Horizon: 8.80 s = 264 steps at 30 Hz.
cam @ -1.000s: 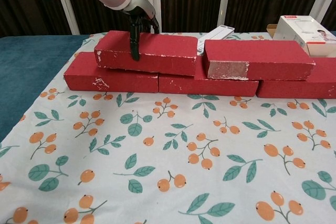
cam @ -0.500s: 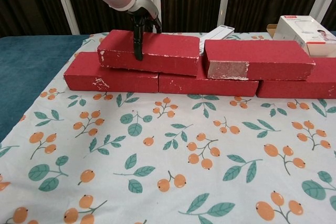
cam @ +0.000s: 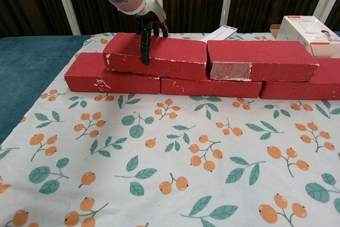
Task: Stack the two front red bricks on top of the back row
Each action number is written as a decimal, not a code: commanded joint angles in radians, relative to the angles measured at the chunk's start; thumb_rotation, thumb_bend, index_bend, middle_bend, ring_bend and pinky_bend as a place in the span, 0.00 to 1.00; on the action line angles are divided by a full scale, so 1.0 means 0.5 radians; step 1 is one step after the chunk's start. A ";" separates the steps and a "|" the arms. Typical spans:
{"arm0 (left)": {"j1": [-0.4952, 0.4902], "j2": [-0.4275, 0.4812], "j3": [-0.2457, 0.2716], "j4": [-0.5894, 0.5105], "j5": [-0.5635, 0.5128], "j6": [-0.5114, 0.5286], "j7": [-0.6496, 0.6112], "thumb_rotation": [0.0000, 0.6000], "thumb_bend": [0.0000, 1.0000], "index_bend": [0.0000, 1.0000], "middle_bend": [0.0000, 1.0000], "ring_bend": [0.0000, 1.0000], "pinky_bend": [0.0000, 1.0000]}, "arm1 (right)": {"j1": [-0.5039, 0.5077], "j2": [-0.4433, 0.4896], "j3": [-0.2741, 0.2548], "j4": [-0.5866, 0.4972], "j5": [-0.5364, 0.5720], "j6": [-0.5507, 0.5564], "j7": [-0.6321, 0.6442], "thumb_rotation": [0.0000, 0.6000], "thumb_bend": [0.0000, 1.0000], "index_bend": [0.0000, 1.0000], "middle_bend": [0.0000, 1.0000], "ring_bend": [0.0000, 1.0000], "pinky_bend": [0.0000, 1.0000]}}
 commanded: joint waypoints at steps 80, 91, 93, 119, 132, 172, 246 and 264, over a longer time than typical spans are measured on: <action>0.335 0.017 -1.083 0.054 -0.656 0.711 1.580 1.00 0.00 0.00 0.00 0.00 0.18 | 0.011 -0.012 0.013 0.000 0.060 -0.037 -0.044 1.00 0.03 0.00 0.00 0.00 0.00; 0.469 -0.014 -1.320 0.103 -0.501 0.824 1.752 1.00 0.00 0.00 0.00 0.00 0.18 | 0.012 -0.017 0.014 -0.006 0.074 -0.037 -0.058 1.00 0.03 0.00 0.00 0.00 0.00; 0.499 -0.030 -1.374 0.121 -0.465 0.821 1.773 1.00 0.00 0.00 0.01 0.00 0.18 | 0.015 -0.018 0.015 -0.005 0.082 -0.043 -0.062 1.00 0.03 0.00 0.00 0.00 0.00; 0.667 -0.061 -1.766 0.073 -0.236 0.842 1.930 1.00 0.00 0.06 0.10 0.00 0.18 | 0.016 -0.035 0.036 -0.012 0.155 -0.034 -0.092 1.00 0.03 0.00 0.00 0.00 0.00; 0.690 -0.129 -1.844 0.130 -0.201 0.907 2.029 1.00 0.00 0.02 0.01 0.00 0.17 | 0.012 -0.027 0.040 -0.018 0.177 -0.039 -0.086 1.00 0.03 0.00 0.00 0.00 0.00; 0.748 -0.141 -2.112 0.083 -0.195 1.053 2.270 1.00 0.00 0.00 0.00 0.00 0.13 | 0.017 -0.029 0.048 -0.030 0.214 -0.039 -0.111 1.00 0.03 0.00 0.00 0.00 0.00; 1.130 0.500 -1.432 -0.724 0.235 0.771 1.296 1.00 0.00 0.20 0.23 0.02 0.13 | 0.016 -0.045 0.044 -0.031 0.184 -0.033 -0.084 1.00 0.03 0.00 0.00 0.00 0.00; 1.066 0.638 -1.270 -0.797 0.183 0.780 1.209 1.00 0.00 0.24 0.24 0.02 0.13 | 0.017 -0.045 0.041 -0.035 0.173 -0.037 -0.077 1.00 0.03 0.00 0.00 0.00 0.00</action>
